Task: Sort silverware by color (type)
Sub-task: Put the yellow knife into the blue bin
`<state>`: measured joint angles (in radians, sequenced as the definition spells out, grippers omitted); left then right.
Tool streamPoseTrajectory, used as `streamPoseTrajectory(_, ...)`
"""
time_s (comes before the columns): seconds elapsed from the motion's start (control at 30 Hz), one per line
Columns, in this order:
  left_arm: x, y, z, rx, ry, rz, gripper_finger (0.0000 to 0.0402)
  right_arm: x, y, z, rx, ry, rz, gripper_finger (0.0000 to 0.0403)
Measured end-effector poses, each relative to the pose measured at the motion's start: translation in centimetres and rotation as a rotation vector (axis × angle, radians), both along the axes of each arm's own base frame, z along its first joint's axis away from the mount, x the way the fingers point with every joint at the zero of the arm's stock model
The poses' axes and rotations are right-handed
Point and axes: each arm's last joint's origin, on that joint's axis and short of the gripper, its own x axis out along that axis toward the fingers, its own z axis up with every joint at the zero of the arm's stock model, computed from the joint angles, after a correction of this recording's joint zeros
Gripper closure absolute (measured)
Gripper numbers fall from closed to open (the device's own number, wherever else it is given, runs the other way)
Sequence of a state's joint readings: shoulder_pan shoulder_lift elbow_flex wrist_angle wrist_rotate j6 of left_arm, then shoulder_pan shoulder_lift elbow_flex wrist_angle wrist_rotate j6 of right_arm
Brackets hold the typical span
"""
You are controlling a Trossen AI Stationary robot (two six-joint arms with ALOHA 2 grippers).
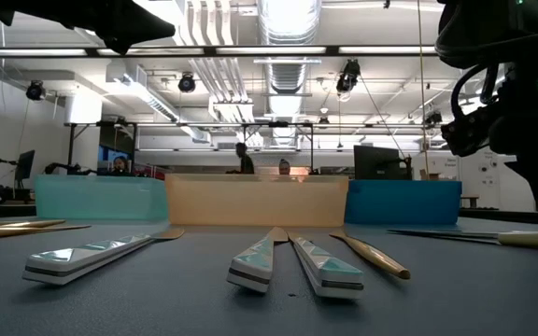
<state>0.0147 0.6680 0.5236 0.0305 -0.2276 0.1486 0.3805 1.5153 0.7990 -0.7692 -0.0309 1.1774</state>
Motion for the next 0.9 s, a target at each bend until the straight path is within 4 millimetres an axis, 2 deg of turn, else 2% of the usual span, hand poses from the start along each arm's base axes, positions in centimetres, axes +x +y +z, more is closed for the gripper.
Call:
streamPoseTrajectory(0.3, 0.0, 0.0, 0.0, 0.000, 0.000, 0.000, 0.0363, 0.6, 0.1, 1.0, -0.011, -0.002, 0.023, 0.0376)
streamPoseTrajectory(0.53, 0.0, 0.0, 0.0, 0.000, 0.000, 0.000, 0.0363, 1.4, 0.0, 3.4, -0.019, 0.031, 0.057, 0.0376)
streamPoseTrajectory(0.9, 0.0, 0.0, 0.1, 0.000, -0.013, 0.000, 0.0363, 5.0, -0.4, 8.1, -0.017, -0.176, 0.146, 0.0376)
